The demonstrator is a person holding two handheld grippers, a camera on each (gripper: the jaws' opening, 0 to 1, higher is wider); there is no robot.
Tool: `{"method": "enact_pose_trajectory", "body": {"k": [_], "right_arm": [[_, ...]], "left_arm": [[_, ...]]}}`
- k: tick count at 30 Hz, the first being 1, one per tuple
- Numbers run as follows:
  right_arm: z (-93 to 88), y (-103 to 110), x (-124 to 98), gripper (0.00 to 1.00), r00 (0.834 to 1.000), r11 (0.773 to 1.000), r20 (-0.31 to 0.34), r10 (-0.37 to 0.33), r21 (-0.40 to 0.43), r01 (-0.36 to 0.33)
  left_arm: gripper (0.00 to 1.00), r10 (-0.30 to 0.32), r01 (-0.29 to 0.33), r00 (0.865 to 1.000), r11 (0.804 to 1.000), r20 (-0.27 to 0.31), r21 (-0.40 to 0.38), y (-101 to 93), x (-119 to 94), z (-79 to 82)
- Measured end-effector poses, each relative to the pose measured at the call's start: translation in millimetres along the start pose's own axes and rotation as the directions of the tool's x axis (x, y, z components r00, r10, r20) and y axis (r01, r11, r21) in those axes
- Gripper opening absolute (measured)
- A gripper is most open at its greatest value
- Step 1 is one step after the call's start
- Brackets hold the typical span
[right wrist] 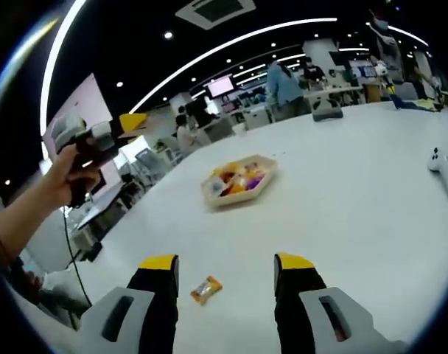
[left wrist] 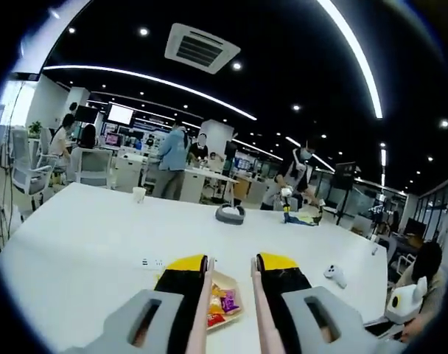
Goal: Place the target food into the container with the food tongs after gripping and lifting it, then release it inside without dropping or visibly crushing the food.
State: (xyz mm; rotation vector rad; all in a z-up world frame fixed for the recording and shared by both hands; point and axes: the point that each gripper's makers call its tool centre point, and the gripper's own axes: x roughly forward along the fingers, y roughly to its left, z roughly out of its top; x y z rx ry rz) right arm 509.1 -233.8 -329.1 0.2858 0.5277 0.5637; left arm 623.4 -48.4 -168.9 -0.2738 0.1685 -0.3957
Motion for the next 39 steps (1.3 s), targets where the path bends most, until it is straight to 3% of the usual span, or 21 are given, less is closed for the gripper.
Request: {"method": "enact_pose_trajectory", "body": {"k": [7, 10, 13, 20, 35, 39], "right_arm": [[-0.4, -0.9, -1.9, 0.52, 1.0, 1.0, 0.022, -0.017, 0.013, 0.017], [0.6, -4.3, -0.6, 0.52, 1.0, 1.0, 0.018, -0.023, 0.018, 0.023], [1.1, -4.4, 3.2, 0.52, 1.0, 1.0, 0.011, -0.023, 0.014, 0.022], [-6.8, 2.5, 9.5, 0.52, 1.0, 1.0, -0.017, -0.001, -0.003, 0.001], [-13.4, 13.3, 14.0, 0.52, 0.999, 1.0, -0.032, 0.032, 0.003, -0.031], [-16.1, 19.5, 16.4, 0.52, 0.998, 0.999, -0.045, 0.044, -0.009, -0.044]], "left_arm": [[0.25, -0.011, 0.01, 1.0, 1.0, 0.001, 0.007, 2.1, -10.1, -2.4], [0.25, -0.006, 0.006, 1.0, 1.0, 0.009, 0.0, 1.0, -16.1, -3.3], [0.25, -0.017, 0.016, 1.0, 0.998, 0.007, 0.054, 1.7, -19.7, -8.5], [0.25, -0.003, 0.003, 1.0, 0.999, -0.004, 0.035, 7.6, -25.8, -19.4], [0.25, -0.025, 0.026, 0.999, 0.999, -0.031, 0.036, -0.6, -23.8, -30.3], [0.25, -0.051, 0.054, 0.997, 0.997, -0.06, 0.048, -12.0, -22.1, -40.5]]}}
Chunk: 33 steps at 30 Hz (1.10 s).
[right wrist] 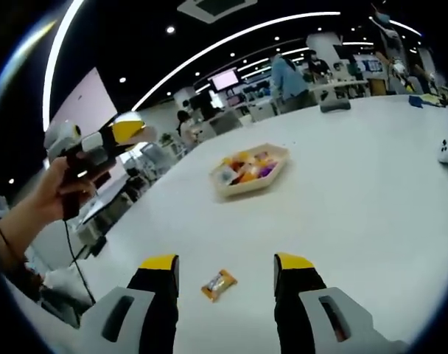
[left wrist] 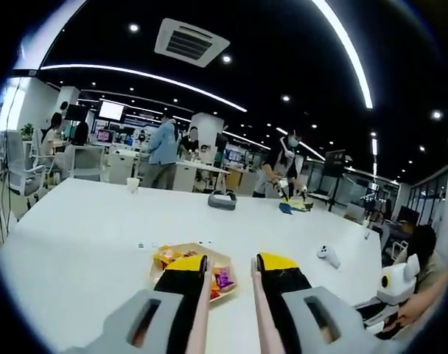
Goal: Place the target food into the container with the food tongs after gripping and lifting it, then release it inside without dropping or visibly crushing the food.
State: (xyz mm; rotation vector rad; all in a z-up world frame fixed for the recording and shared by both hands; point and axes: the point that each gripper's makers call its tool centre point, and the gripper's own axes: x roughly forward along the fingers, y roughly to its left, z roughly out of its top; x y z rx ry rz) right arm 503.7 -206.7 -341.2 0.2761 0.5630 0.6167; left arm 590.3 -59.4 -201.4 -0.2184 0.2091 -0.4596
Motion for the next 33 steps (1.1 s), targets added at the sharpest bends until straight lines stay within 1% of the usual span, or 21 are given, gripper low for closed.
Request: {"method": "enact_pose_trajectory", "body": {"k": [5, 7, 8, 9, 13, 16, 19, 20, 23, 25, 27, 29, 30, 33], "right_arm": [[5.3, 6.6, 4.5, 0.52, 1.0, 1.0, 0.003, 0.02, -0.013, -0.02], [7.6, 6.0, 4.4, 0.52, 1.0, 1.0, 0.001, 0.016, -0.018, -0.016], [10.4, 6.4, 3.5, 0.52, 1.0, 1.0, 0.01, 0.021, -0.007, -0.021], [10.5, 6.7, 3.6, 0.52, 1.0, 1.0, 0.012, 0.022, -0.006, -0.022], [5.7, 8.0, 4.1, 0.52, 1.0, 1.0, 0.0, 0.023, -0.02, -0.023], [6.2, 5.2, 0.8, 0.52, 1.0, 1.0, 0.009, 0.017, -0.019, -0.017], [5.3, -1.5, -0.8, 0.52, 1.0, 1.0, 0.016, 0.002, -0.003, -0.002], [2.1, -3.4, -1.3, 0.52, 1.0, 1.0, 0.011, -0.004, 0.008, 0.004], [0.5, -2.2, -2.7, 0.51, 1.0, 1.0, 0.012, -0.008, 0.007, 0.008], [3.0, -0.6, -2.5, 0.51, 1.0, 1.0, 0.015, -0.006, -0.003, 0.006], [9.0, 0.0, 0.3, 0.51, 1.0, 0.999, 0.022, -0.002, -0.036, 0.002], [13.5, -1.4, 3.6, 0.51, 1.0, 0.999, 0.03, -0.003, -0.039, 0.004], [15.1, -1.7, 4.9, 0.51, 1.0, 0.999, 0.031, -0.002, -0.034, 0.003], [18.7, -0.7, 5.9, 0.51, 0.999, 0.999, 0.042, -0.005, -0.042, 0.006]], "left_arm": [[0.25, -0.008, 0.008, 1.0, 1.0, 0.011, 0.0, -4.4, -3.4, -2.9], [0.25, -0.004, 0.004, 1.0, 1.0, 0.015, -0.001, -1.4, -4.5, -4.7], [0.25, 0.001, 0.0, 1.0, 1.0, 0.025, -0.017, 1.1, -4.3, -4.9], [0.25, 0.002, -0.001, 1.0, 1.0, 0.021, -0.024, 1.5, -4.0, -5.6], [0.25, -0.022, 0.022, 1.0, 1.0, 0.009, -0.013, -8.2, -4.2, -8.5], [0.25, -0.043, 0.043, 0.999, 0.999, 0.002, -0.005, -15.4, -3.9, -12.7], [0.26, -0.06, 0.06, 0.998, 0.998, -0.005, -0.003, -20.7, -4.5, -16.7], [0.26, -0.068, 0.068, 0.998, 0.998, -0.009, 0.001, -23.2, -5.4, -19.2], [0.26, -0.075, 0.075, 0.997, 0.997, -0.019, 0.0, -25.9, -7.4, -25.5], [0.26, -0.072, 0.071, 0.997, 0.997, -0.02, -0.007, -25.2, -7.6, -27.7], [0.26, -0.068, 0.068, 0.998, 0.997, -0.014, -0.021, -22.7, -6.0, -27.8], [0.26, -0.072, 0.071, 0.997, 0.997, -0.011, -0.036, -21.6, -4.5, -25.7], [0.26, -0.08, 0.079, 0.997, 0.996, -0.009, -0.032, -23.0, -4.5, -25.0], [0.26, -0.083, 0.083, 0.996, 0.996, -0.025, -0.013, -23.8, -7.4, -27.8]]}}
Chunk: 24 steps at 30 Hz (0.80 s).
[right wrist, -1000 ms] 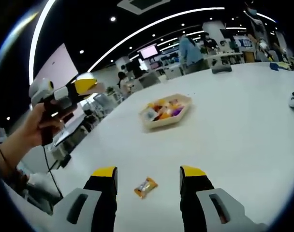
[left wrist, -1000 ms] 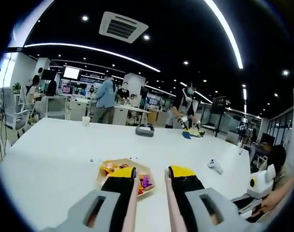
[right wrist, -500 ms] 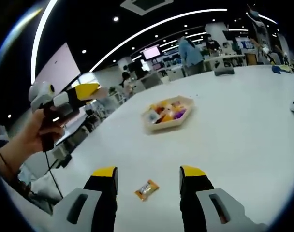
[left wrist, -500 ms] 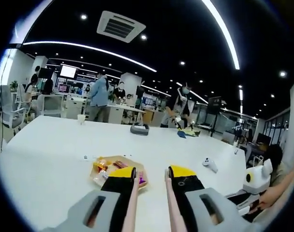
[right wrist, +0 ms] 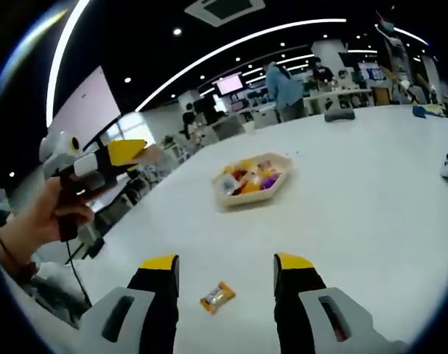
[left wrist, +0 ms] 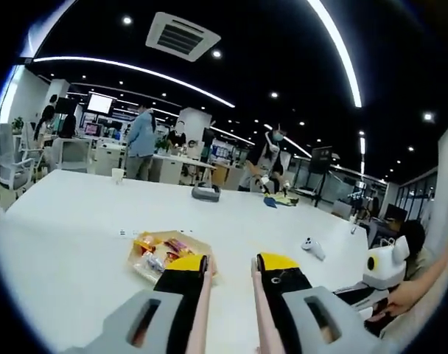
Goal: Place the target food into the container with the food tongs after gripping and lifting it, then release it inside without dropping or visibly crushing the food.
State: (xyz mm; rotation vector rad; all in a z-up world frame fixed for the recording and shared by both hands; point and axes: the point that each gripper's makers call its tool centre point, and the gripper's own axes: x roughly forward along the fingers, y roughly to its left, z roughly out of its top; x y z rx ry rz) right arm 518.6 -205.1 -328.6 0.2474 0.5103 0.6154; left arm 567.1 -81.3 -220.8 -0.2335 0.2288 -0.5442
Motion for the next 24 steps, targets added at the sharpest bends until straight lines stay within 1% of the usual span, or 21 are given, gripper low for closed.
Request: {"method": "enact_pose_trajectory", "body": {"k": [2, 7, 9, 12, 17, 24], "right_arm": [[-0.6, 0.6, 0.1, 0.52, 1.0, 1.0, 0.001, 0.001, 0.003, -0.001], [-18.8, 2.5, -2.1, 0.51, 0.999, 1.0, -0.032, -0.006, 0.022, 0.006], [-22.0, 4.6, -2.0, 0.51, 0.999, 1.0, -0.043, -0.001, 0.016, 0.002], [-22.1, 9.2, -1.6, 0.51, 0.999, 1.0, -0.043, 0.01, 0.011, -0.01], [-24.7, 14.8, -1.7, 0.51, 0.999, 1.0, -0.047, 0.027, -0.004, -0.027], [-26.1, 9.8, -5.0, 0.51, 0.999, 1.0, -0.036, 0.017, 0.016, -0.016]], "left_arm": [[0.26, -0.002, 0.002, 1.0, 1.0, -0.005, -0.002, -0.2, -2.6, -3.0], [0.26, 0.001, -0.002, 1.0, 1.0, -0.016, -0.007, -1.6, -10.9, -12.9], [0.26, 0.008, -0.008, 1.0, 1.0, -0.019, -0.011, -0.4, -13.2, -15.4], [0.26, 0.016, -0.016, 1.0, 1.0, -0.016, -0.023, 0.8, -17.8, -17.3], [0.26, 0.027, -0.027, 0.999, 0.999, -0.018, -0.021, 0.2, -22.6, -19.3], [0.26, 0.021, -0.022, 1.0, 1.0, -0.02, -0.019, -5.4, -20.8, -19.6]]}}
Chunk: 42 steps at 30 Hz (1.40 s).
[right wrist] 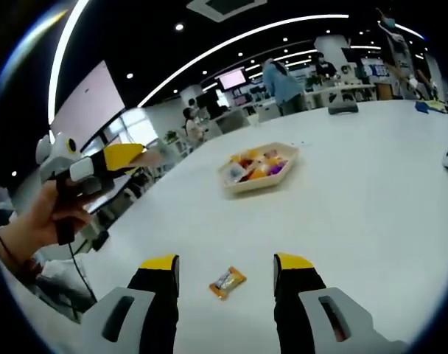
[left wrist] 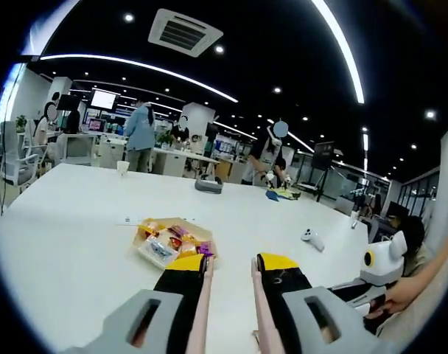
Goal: Place the target food into the container with the food tongs after gripping and lifting it, then release it inside without dropping or visibly crushing the food.
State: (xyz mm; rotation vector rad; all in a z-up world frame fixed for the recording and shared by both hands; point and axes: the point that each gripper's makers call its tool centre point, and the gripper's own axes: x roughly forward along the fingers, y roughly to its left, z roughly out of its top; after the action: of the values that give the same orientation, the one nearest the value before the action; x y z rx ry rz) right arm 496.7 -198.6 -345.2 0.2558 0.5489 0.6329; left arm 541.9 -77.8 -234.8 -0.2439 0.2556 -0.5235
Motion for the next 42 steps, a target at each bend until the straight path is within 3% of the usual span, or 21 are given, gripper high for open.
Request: {"method": "enact_pose_trajectory", "body": {"k": [8, 36, 42], "right_arm": [[0.0, -4.7, -5.8, 0.51, 1.0, 1.0, 0.005, -0.015, 0.007, 0.015], [-0.3, -8.4, -12.2, 0.51, 1.0, 1.0, 0.013, -0.022, 0.011, 0.022], [-1.9, -13.4, -12.7, 0.51, 0.999, 0.999, 0.012, -0.034, 0.024, 0.034]], "left_arm": [[0.26, -0.026, 0.027, 0.999, 0.999, -0.035, 0.019, -9.3, 2.8, -10.4], [0.26, -0.055, 0.056, 0.997, 0.998, -0.055, 0.024, -23.0, 1.0, -25.3], [0.26, -0.074, 0.078, 0.993, 0.996, -0.092, 0.034, -26.9, 5.2, -37.8]]}}
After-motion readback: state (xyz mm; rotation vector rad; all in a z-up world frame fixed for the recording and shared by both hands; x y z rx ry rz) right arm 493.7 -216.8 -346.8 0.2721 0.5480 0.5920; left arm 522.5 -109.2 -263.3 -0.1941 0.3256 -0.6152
